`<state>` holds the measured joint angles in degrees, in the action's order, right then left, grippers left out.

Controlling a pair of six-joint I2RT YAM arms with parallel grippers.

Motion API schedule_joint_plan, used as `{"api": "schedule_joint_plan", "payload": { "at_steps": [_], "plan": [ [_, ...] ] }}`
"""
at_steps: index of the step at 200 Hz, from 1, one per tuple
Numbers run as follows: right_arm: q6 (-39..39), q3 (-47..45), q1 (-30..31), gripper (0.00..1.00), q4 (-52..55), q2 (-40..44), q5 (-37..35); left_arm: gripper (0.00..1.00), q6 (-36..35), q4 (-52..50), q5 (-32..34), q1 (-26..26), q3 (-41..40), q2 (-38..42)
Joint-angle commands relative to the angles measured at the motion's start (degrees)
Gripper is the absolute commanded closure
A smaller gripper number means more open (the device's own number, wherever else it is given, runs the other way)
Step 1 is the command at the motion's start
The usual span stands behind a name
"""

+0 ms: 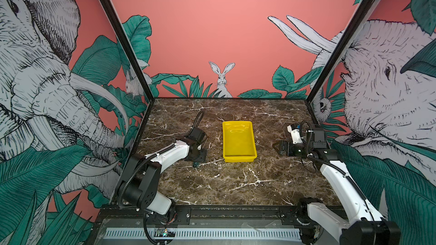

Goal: Put the screwdriver in the bin
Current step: Pick up the screwdriver from the center of the table.

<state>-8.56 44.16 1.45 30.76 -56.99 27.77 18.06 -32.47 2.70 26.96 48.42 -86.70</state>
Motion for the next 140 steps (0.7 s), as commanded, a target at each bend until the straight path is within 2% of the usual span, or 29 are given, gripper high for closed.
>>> {"api": "schedule_joint_plan", "payload": {
  "at_steps": [1,20,43,65,117,140],
  "plan": [
    [0.66,-0.71,-0.08,0.00,-1.56,0.13,1.72,0.34,0.04,0.80,3.09,0.21,0.54,-0.30],
    [0.65,-0.70,-0.13,0.00,-1.41,0.24,1.53,0.36,0.06,1.85,2.82,0.25,0.55,-1.17],
    [0.72,-0.77,-0.14,0.01,-1.16,0.45,1.79,0.44,0.04,2.96,2.99,0.24,0.71,-2.15],
    [0.40,-1.03,-0.14,0.01,-1.38,0.58,1.66,0.45,0.32,3.33,2.88,0.29,0.76,-3.03],
    [-0.14,-1.10,-0.15,0.00,-1.85,0.09,3.37,0.62,2.65,5.88,2.38,0.28,-0.76,-3.21],
    [-0.23,-1.16,-0.21,0.01,-1.93,0.02,3.61,0.65,2.92,5.97,2.26,0.55,-0.85,-3.56]
  ]
}}
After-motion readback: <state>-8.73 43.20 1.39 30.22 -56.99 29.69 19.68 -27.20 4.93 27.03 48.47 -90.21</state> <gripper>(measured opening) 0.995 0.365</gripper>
